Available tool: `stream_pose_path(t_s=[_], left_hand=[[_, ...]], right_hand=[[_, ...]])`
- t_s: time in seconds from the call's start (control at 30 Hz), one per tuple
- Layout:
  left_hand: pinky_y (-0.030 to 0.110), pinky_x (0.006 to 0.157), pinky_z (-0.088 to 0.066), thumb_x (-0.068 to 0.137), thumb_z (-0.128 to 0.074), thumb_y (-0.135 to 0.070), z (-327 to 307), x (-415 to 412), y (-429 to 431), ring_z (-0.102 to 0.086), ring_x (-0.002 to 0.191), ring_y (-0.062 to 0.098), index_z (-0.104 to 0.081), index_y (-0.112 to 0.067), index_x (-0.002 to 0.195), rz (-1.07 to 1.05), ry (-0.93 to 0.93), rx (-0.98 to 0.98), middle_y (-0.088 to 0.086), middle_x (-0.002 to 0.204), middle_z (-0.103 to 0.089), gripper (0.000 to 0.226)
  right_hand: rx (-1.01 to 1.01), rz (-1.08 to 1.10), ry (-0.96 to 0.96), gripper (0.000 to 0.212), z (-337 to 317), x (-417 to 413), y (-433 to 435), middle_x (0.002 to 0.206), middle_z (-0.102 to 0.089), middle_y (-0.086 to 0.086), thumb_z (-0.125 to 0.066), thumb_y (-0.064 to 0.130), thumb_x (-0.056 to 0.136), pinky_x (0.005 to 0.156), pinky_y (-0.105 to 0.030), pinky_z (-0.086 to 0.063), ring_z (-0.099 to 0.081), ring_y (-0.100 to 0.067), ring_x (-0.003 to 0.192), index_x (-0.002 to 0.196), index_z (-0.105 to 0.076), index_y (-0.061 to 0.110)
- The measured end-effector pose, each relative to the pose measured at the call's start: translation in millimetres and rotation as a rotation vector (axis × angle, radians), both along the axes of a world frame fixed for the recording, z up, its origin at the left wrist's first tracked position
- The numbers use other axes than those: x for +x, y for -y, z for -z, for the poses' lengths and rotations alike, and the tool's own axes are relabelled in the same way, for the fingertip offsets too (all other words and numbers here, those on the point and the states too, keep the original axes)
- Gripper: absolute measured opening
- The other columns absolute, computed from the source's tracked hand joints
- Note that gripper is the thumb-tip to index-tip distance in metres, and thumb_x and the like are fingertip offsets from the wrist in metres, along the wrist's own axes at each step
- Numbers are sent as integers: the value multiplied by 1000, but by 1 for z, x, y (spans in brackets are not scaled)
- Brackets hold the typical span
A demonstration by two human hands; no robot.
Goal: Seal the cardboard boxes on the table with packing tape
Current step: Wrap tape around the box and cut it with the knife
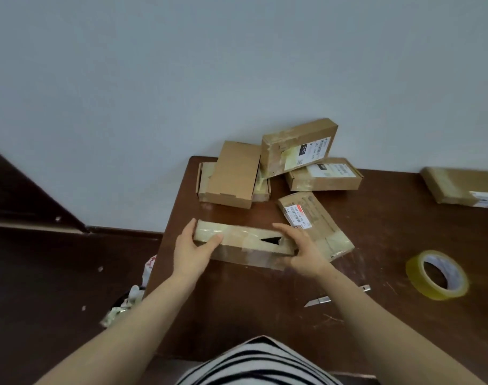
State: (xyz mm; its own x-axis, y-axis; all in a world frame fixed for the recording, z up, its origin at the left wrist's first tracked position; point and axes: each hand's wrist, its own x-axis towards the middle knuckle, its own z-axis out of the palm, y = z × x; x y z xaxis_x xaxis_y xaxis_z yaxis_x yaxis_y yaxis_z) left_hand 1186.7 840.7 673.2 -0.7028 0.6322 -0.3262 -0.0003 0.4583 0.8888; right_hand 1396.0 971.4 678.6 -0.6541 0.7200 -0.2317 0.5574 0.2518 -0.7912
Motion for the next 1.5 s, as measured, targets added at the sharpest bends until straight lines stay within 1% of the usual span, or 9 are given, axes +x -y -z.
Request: stream_pose_path(t_s=[0.1, 0.23, 0.33, 0.4, 0.47, 0.63, 0.87, 1.0, 1.5], left_hand=[[46, 115, -24, 86, -63, -40, -9, 9, -8, -31, 136, 29, -25, -22, 150, 42, -242, -184, 9, 148, -29, 77], [41, 109, 22, 87, -50, -46, -27, 45, -29, 4, 146, 23, -19, -23, 151, 373, -809, -167, 9, 159, -7, 75], [40, 112, 19, 89, -38, -61, -35, 76, -55, -6, 146, 19, -31, -28, 148, 643, -923, -112, 3, 157, -21, 68], [40, 115, 8, 94, -33, -59, -35, 87, -70, -23, 142, 19, -39, -31, 144, 734, -971, -121, 0, 150, -37, 58], [37, 115, -8, 99, -33, -48, -32, 87, -80, -41, 131, 19, -47, -33, 138, 806, -957, -156, 0, 138, -52, 44], [35, 91, -41, 98, -43, -42, -26, 67, -83, -57, 111, 27, -59, -29, 128, 833, -847, -189, 4, 119, -65, 36], [40, 92, -49, 88, -61, -47, -31, 42, -93, -63, 104, 17, -66, -31, 119, 917, -465, -274, -3, 114, -69, 35], [41, 81, -53, 84, -67, -45, -30, 42, -94, -64, 86, 17, -72, -29, 101, 881, -479, -242, -6, 93, -68, 24], [26, 101, -43, 84, -71, -27, -29, 27, -94, -60, 106, 7, -69, -15, 116, 921, -266, -151, 0, 116, -69, 34]], right_hand=[[39, 67, -9, 78, 4, 1, 5, 128, -42, 6, -78, 7, 74, 101, -20, -35, -39, -6, 117, 139, -42, 27], [107, 97, -41, 68, 7, 2, 9, 128, -50, 2, -78, 11, 76, 94, -13, -31, -42, -6, 115, 137, -48, 19], [120, 86, -63, 66, 5, 3, 8, 130, -53, -2, -77, 7, 76, 96, -21, -40, -48, -14, 118, 135, -49, 12], [149, 78, -81, 59, 5, 1, 7, 118, -56, 1, -75, 3, 74, 86, -11, -42, -53, -16, 108, 129, -53, 7], [164, 96, -60, 52, 4, 1, 6, 104, -56, 1, -76, 3, 73, 73, -7, -39, -55, -18, 96, 121, -56, 4], [102, 86, -40, 68, 5, 4, 2, 123, -57, -9, -81, 10, 71, 94, -35, -46, -54, -22, 112, 132, -52, 10], [48, 91, -44, 64, 3, 5, 1, 121, -55, -3, -81, 8, 71, 95, -26, -44, -52, -19, 112, 129, -55, 14], [3, 101, -52, 65, 4, 5, 1, 123, -53, -2, -81, 7, 72, 93, -22, -43, -52, -18, 113, 131, -53, 14], [-13, 109, -45, 65, 4, 7, 1, 121, -51, 3, -80, 9, 73, 85, -9, -40, -49, -12, 111, 131, -54, 18]])
